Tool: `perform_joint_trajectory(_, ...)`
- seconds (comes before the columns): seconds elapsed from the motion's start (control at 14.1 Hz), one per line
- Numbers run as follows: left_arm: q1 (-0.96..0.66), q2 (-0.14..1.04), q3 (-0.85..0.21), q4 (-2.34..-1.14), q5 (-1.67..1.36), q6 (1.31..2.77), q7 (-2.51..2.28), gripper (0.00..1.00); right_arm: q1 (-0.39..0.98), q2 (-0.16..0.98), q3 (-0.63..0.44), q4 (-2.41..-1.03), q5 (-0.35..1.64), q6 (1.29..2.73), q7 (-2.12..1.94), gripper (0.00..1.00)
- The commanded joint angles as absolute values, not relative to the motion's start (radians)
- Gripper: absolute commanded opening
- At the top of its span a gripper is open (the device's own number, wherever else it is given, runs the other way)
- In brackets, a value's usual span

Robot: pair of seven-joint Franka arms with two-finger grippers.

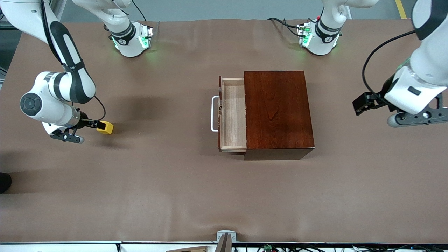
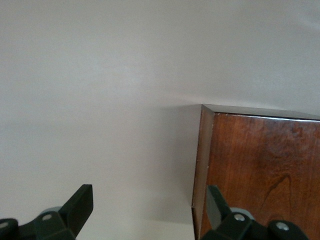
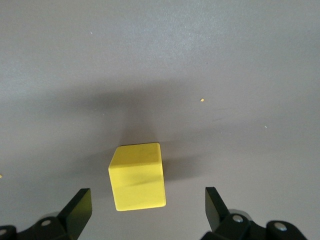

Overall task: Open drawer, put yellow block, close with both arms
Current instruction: 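Grasp the yellow cube with the right gripper and lift it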

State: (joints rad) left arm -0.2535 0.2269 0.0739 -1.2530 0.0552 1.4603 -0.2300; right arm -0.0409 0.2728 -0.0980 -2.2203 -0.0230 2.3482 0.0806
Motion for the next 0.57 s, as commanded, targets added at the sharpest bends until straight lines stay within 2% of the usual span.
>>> perform_joint_trajectory(0.0,-0.180,0.158,0.063,-1.295,0.043,1.411,-0.100,1.00,-0.048,0.273,-0.087,-2.272,-0.021,2.417,0.097,1.00)
perform_joint_trajectory(0.28,-0.105,-0.012,0.045,-1.536,0.037,1.506,-0.069,1.00,-0.044,0.287,-0.087,-2.296,0.003,2.465,0.097,1.00)
perform_joint_trajectory(0.43,-0.017,-0.029,-0.046,-1.557,0.034,1.513,-0.061,1.00,-0.046,0.299,-0.086,-2.305,0.006,2.488,0.097,0.97)
perform_joint_trajectory(0.5,-0.014,-0.034,-0.052,-1.563,0.034,1.506,-0.064,1.00,-0.043,0.299,-0.086,-2.321,0.006,2.508,0.097,0.86)
